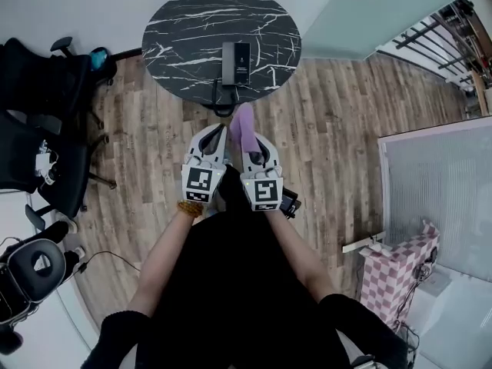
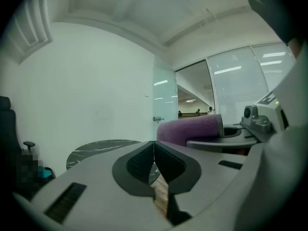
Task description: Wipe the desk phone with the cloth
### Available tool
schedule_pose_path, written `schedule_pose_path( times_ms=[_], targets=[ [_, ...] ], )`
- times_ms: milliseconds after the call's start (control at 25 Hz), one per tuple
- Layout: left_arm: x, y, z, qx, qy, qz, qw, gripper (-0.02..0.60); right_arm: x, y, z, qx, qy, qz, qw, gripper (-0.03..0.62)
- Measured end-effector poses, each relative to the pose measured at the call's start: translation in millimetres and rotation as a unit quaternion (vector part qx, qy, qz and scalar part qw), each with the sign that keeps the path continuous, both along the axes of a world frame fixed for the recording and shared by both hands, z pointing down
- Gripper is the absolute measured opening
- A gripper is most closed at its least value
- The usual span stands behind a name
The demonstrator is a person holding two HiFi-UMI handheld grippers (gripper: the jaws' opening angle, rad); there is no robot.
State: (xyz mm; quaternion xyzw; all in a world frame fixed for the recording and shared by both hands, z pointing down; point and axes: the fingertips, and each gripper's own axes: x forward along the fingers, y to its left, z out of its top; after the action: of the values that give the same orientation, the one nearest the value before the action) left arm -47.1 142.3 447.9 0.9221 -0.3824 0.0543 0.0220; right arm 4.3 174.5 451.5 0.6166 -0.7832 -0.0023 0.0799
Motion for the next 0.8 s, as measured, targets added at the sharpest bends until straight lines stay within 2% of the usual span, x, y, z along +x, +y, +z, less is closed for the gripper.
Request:
schedule_pose_path(
  times_ms=[520,800],
  targets=[
    [29.9,-81.8,14.6,-0.025,-0.016,0.017,0.9994,0.014,46.8,-96.2,-0.7,-0.009,-0.011,0.021,1.000,0.058],
    [52.0,-126.2,9.7,-0.027,-0.036,0.028,0.9986,0.014,61.0,-146.8,0.1,-0.018,-0.018,-0.005,1.000,0.058]
  ],
)
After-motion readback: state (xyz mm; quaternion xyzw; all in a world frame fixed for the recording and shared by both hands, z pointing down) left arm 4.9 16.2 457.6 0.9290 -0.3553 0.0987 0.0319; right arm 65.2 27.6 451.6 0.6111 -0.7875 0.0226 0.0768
